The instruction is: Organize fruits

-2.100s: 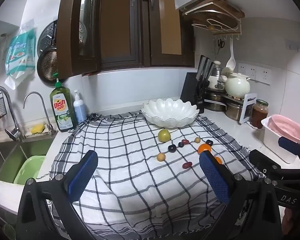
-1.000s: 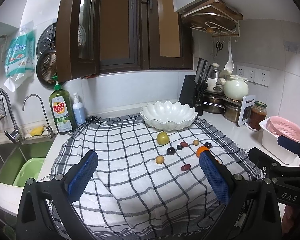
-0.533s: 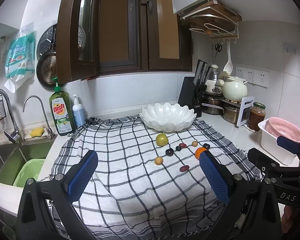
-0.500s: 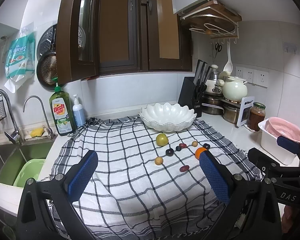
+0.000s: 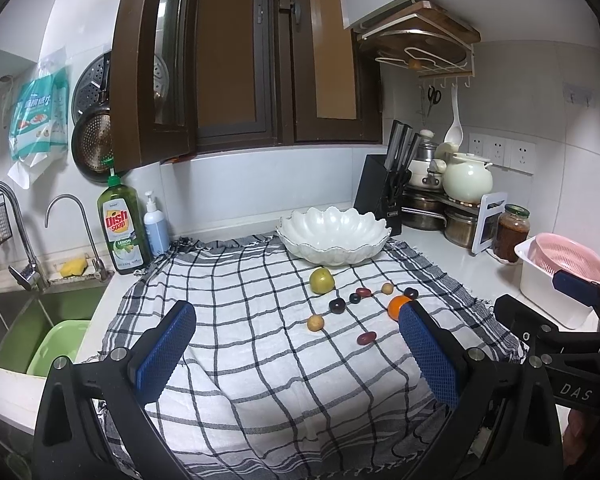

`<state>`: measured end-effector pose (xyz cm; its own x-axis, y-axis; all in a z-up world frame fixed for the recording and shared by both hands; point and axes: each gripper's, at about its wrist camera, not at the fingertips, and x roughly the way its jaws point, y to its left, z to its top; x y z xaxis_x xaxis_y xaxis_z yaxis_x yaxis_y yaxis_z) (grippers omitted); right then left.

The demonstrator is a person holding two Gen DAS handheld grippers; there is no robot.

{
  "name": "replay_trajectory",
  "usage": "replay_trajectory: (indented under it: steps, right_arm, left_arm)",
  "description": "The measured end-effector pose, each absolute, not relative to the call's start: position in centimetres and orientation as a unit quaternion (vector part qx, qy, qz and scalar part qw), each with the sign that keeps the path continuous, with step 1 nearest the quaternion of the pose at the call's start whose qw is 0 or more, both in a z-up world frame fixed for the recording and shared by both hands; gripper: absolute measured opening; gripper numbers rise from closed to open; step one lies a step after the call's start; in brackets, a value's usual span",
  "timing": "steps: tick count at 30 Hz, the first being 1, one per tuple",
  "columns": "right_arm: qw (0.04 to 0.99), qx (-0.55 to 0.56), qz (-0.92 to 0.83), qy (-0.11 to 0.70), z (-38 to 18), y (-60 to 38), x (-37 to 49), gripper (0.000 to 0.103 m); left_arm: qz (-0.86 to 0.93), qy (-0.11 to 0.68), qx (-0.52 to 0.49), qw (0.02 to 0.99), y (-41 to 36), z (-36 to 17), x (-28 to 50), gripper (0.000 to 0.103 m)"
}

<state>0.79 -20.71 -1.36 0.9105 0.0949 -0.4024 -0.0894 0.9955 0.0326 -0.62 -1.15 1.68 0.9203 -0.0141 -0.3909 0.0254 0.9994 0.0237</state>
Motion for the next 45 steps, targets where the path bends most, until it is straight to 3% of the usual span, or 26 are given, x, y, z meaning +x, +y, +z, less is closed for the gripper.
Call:
replay_trajectory:
  steps: [29,37,45]
  right_arm:
    - [0.972,0.009,0.039,0.233,-2.9,-21.2,3.1,0.101]
    - [0.967,0.006,0.030,0.252,-4.7,-21.1,5.7,0.101]
    - [0.959,0.011,0.022,0.282,-6.9,-21.0,9.0,0.091]
  left_arm:
    - [-0.030,0.241,0.033,0.969,-1.7,-0.3,2.8,0.103]
    - [-0.066,0.256,0.048,0.963,-2.8,-2.5,5.8,0.088]
    - [-0.118,0.272,0.084,0.951,-4.3,-4.4,9.3,0.076]
